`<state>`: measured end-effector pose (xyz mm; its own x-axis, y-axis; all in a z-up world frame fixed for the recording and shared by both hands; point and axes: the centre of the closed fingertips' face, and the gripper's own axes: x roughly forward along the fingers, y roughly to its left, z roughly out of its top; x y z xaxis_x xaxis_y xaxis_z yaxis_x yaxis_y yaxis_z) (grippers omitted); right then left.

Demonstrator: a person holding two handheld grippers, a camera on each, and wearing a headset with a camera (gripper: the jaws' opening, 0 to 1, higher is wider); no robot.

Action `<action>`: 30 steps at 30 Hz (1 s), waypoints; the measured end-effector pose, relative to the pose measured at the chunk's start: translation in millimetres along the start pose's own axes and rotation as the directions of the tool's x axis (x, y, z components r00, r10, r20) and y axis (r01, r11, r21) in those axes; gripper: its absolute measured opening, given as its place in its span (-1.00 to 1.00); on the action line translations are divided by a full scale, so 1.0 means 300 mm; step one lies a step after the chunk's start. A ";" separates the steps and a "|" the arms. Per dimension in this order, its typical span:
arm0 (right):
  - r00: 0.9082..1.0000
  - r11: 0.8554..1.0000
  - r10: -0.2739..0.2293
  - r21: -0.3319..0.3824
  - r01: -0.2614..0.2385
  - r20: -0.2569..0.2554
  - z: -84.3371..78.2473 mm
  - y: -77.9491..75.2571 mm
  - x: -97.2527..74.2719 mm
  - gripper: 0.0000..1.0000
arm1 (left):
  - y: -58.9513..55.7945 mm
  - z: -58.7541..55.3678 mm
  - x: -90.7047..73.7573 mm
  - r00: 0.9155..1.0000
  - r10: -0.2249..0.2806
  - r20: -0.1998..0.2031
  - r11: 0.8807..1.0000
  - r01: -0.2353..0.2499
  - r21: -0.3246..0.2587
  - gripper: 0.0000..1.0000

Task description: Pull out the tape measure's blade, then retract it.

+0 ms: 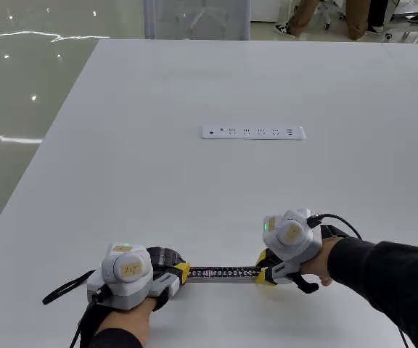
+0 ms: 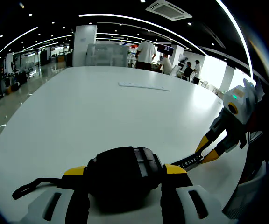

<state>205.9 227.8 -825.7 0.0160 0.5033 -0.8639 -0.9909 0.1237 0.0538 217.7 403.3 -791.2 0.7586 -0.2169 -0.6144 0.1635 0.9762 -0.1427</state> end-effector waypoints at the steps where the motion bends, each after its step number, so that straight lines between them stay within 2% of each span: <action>1: 1.000 1.000 -0.001 0.001 0.001 0.001 0.003 0.000 0.002 -0.76 | 0.000 0.000 0.000 1.000 0.000 0.001 1.000 0.000 0.000 0.15; 20: 1.000 1.000 0.006 -0.013 -0.006 0.023 0.065 0.010 0.036 -0.76 | 0.001 0.001 0.000 1.000 -0.002 -0.002 1.000 0.002 -0.005 0.15; 30: 1.000 1.000 0.007 -0.012 -0.007 0.028 0.079 0.019 0.047 -0.76 | 0.000 0.000 -0.001 1.000 -0.004 -0.002 1.000 0.004 -0.004 0.15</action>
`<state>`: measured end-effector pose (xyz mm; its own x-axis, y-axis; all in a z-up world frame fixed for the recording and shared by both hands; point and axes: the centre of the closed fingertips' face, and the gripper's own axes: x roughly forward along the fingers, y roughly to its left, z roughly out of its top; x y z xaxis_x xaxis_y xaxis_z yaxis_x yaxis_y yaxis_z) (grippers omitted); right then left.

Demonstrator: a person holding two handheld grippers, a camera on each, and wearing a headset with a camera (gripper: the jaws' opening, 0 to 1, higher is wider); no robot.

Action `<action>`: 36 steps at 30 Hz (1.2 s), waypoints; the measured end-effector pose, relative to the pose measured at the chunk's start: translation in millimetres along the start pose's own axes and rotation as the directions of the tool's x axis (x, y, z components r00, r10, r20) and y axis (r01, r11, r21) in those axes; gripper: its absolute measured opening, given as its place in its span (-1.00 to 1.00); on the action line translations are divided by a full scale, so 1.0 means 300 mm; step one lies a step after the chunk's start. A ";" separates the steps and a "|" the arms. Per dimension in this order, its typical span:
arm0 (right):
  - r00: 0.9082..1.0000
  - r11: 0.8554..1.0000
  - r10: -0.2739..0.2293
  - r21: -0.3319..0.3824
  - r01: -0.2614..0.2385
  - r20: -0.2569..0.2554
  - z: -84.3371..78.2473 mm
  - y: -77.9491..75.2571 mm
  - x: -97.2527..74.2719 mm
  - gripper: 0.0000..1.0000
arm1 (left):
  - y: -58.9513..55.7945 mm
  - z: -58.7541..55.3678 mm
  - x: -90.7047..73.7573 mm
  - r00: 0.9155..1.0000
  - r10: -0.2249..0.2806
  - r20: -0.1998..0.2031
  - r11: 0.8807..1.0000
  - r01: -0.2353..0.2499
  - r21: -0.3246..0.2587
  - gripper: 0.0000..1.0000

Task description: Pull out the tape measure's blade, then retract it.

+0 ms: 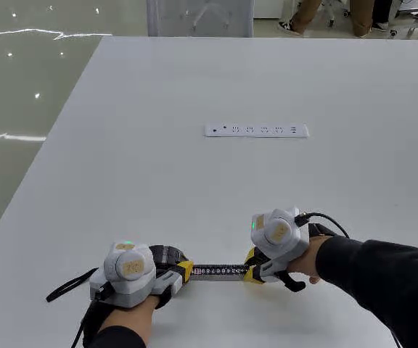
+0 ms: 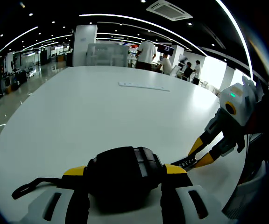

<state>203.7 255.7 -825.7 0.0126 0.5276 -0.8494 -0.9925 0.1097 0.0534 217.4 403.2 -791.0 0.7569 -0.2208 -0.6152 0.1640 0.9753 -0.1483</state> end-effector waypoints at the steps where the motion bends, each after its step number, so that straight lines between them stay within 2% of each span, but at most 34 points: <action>1: 1.000 1.000 0.000 0.000 0.000 0.001 0.001 0.000 0.002 -0.76 | 0.000 0.000 0.000 1.000 -0.001 0.000 1.000 0.001 0.000 0.15; 30: 0.999 1.000 -0.005 0.025 0.004 0.034 0.048 0.016 0.041 -0.79 | 0.005 0.002 -0.001 1.000 -0.015 0.001 1.000 0.015 -0.022 0.14; 36: 0.999 1.000 0.000 0.024 -0.001 0.048 0.077 0.027 0.062 -0.79 | 0.006 0.002 -0.002 1.000 -0.021 -0.001 0.999 0.021 -0.031 0.14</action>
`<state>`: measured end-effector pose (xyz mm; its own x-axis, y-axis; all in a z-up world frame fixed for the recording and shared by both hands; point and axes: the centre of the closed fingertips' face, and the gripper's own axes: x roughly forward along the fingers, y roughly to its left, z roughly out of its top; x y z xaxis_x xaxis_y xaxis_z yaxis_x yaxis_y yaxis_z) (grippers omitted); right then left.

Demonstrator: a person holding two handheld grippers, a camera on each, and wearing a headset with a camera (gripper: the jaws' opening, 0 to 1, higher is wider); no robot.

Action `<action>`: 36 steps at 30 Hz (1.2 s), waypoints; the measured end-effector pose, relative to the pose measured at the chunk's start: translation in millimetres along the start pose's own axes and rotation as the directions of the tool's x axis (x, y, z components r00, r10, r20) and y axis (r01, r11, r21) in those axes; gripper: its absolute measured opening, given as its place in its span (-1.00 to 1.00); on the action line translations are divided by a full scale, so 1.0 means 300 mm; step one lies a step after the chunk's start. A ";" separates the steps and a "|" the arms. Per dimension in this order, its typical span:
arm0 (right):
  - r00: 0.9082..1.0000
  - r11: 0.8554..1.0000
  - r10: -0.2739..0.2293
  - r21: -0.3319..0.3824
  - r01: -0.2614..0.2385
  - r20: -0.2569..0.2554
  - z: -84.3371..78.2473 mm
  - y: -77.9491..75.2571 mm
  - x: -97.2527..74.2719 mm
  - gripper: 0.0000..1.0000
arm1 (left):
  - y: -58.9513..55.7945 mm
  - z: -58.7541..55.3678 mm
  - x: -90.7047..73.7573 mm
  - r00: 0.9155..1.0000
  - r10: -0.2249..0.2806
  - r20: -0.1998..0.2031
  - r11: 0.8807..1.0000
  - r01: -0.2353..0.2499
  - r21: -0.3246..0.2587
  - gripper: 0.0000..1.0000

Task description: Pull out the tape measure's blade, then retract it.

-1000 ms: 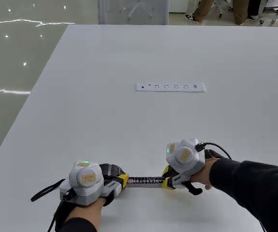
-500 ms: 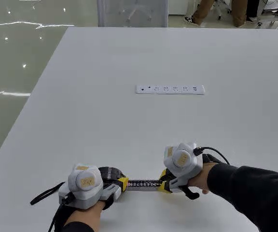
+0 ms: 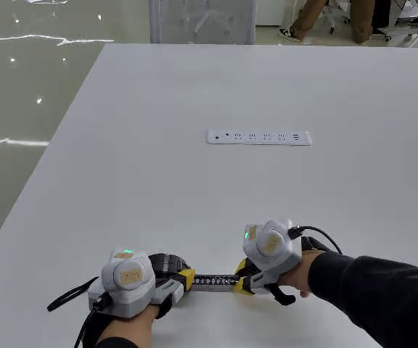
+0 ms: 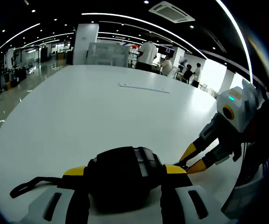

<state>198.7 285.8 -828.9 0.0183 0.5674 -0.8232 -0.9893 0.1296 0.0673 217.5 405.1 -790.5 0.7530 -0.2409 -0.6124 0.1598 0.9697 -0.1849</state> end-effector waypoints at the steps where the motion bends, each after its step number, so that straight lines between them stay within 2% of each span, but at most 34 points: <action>1: 1.000 1.000 0.000 -0.002 0.000 0.001 0.005 0.001 0.003 -0.79 | 0.000 0.000 0.000 1.000 0.000 0.000 1.000 0.000 0.000 0.14; 28: 1.000 1.000 0.007 -0.019 -0.006 0.025 0.069 0.005 0.038 -0.79 | -0.001 -0.003 -0.003 1.000 -0.010 -0.010 1.000 0.010 -0.001 0.14; 36: 0.999 1.000 0.005 -0.017 -0.005 0.039 0.084 0.003 0.045 -0.79 | -0.002 -0.003 -0.002 1.000 -0.007 -0.003 1.000 0.007 -0.001 0.13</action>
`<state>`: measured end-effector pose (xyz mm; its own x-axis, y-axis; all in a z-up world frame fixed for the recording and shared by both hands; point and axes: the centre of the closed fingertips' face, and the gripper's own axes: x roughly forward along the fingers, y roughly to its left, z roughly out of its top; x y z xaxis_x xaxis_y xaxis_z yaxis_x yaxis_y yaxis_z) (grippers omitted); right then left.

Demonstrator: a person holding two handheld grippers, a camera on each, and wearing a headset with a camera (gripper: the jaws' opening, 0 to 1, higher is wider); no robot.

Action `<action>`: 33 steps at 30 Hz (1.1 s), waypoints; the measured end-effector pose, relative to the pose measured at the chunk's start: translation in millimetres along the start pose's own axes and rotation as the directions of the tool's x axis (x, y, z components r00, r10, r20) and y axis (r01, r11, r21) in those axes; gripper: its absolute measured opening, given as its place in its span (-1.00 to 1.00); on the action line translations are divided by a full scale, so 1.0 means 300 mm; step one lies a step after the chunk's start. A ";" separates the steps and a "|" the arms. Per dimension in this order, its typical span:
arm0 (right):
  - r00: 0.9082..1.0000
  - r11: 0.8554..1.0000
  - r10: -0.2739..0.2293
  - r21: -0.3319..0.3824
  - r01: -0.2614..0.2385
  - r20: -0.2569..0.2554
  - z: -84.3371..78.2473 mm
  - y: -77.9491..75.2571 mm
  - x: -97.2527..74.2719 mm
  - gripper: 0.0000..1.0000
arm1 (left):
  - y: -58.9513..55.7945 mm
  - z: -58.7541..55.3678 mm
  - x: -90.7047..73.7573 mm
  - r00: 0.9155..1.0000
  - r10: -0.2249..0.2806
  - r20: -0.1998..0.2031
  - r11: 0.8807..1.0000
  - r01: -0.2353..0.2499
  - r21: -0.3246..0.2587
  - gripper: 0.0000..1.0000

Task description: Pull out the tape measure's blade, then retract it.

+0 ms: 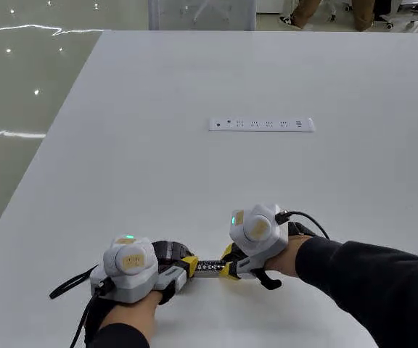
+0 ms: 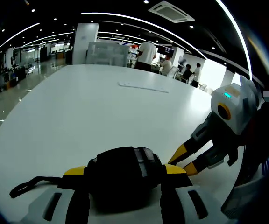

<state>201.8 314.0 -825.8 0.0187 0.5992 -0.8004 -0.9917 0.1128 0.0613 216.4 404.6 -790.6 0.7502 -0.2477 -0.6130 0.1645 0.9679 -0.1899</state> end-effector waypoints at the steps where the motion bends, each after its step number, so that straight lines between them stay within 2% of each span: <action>1: 1.000 1.000 -0.001 -0.002 0.001 -0.002 0.000 -0.001 0.000 -0.79 | 0.000 0.000 -0.001 1.000 -0.001 -0.001 1.000 0.001 0.002 0.13; 11: 1.000 1.000 -0.002 0.000 0.002 -0.014 0.010 0.002 0.008 -0.79 | 0.001 0.001 0.002 1.000 -0.004 -0.008 1.000 0.004 -0.001 0.13; 23: 1.000 1.000 0.017 0.018 -0.017 0.005 0.045 0.000 0.034 -0.79 | 0.003 0.000 0.001 1.000 -0.007 -0.013 1.000 0.006 -0.013 0.13; 26: 1.000 1.000 0.018 -0.002 -0.018 -0.005 0.055 0.007 0.050 -0.79 | 0.002 0.000 0.001 1.000 -0.007 -0.018 1.000 0.006 -0.008 0.13; 33: 1.000 1.000 0.024 0.002 -0.024 -0.005 0.058 0.008 0.048 -0.79 | 0.002 -0.002 0.001 1.000 -0.009 -0.025 1.000 0.009 -0.011 0.13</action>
<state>201.9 336.6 -826.8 -0.0057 0.5978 -0.8017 -0.9917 0.0996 0.0813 216.4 405.2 -791.3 0.7323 -0.2578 -0.6302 0.1640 0.9651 -0.2042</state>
